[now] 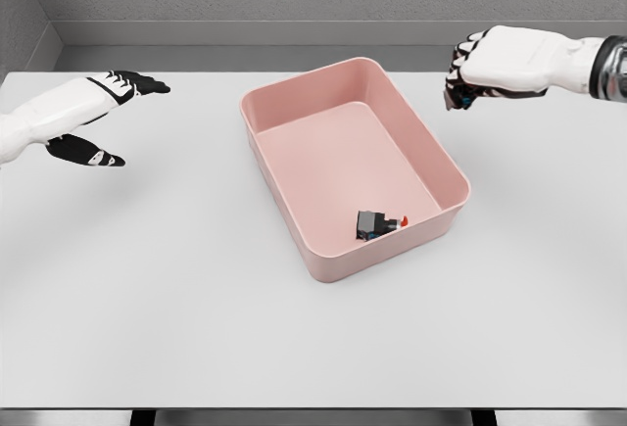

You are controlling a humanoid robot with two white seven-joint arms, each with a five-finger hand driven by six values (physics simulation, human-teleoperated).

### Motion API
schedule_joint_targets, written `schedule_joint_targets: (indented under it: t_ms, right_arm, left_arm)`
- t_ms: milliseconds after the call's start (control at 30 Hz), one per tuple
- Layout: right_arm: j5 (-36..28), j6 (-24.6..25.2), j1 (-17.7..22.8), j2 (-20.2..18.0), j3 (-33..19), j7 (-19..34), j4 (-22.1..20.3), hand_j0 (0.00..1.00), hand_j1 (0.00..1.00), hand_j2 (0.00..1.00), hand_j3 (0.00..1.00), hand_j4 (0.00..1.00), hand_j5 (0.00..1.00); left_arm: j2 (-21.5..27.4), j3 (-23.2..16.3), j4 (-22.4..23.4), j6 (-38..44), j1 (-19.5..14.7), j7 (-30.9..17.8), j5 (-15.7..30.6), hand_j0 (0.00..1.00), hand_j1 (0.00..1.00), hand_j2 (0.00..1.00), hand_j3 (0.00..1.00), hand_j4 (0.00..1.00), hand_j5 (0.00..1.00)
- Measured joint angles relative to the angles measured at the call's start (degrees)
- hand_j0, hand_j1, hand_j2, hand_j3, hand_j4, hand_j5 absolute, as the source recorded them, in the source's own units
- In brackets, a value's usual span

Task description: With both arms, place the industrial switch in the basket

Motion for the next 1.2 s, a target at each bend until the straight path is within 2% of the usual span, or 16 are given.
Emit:
schedule_joint_targets:
  t_ms: [267,767,933,967,1000,1033,1200]
  right_arm:
    - [-0.05,-0.06,0.53,0.97,0.43,0.04,-2.77,0.39,0.39,0.39,0.39,0.39,0.39]
    - [0.88,0.03,1.05,7.41,0.62,-0.02,-3.12,0.41,0.41,0.41,0.41,0.41,0.41]
    - [1.44,0.1,1.32,9.7,0.67,0.02,-3.01,0.58,0.58,0.58,0.58,0.58,0.58]
    - [1.47,0.12,1.32,10.02,0.67,0.02,-3.0,0.71,0.71,0.71,0.71,0.71,0.71]
    - [1.5,0.22,1.32,10.36,0.67,0.01,-3.0,0.91,0.91,0.91,0.91,0.91,0.91]
    - [1.51,0.42,1.32,10.83,0.67,0.0,-3.0,0.99,0.99,0.99,0.99,0.99,0.99]
    - [1.53,0.83,1.41,11.79,0.67,-0.03,-2.99,1.0,1.0,1.0,1.0,1.0,1.0]
  left_arm:
    - [0.05,0.08,0.06,0.0,0.0,0.0,0.01,1.0,1.0,1.0,1.0,1.0,1.0]
    - [0.64,0.49,0.47,0.0,0.0,0.0,0.05,1.0,1.0,1.0,1.0,1.0,1.0]
    - [0.68,0.52,0.52,0.0,0.09,0.0,0.04,1.0,1.0,1.0,1.0,1.0,1.0]
    - [0.67,0.52,0.52,0.0,0.09,0.0,0.06,1.0,1.0,1.0,1.0,1.0,1.0]
    - [0.67,0.53,0.52,0.0,0.09,0.0,0.07,1.0,1.0,1.0,1.0,1.0,1.0]
    - [0.68,0.53,0.52,0.0,0.09,0.0,0.08,1.0,1.0,1.0,1.0,1.0,1.0]
    - [0.71,0.56,0.49,0.0,0.09,0.0,0.1,1.0,1.0,1.0,1.0,1.0,1.0]
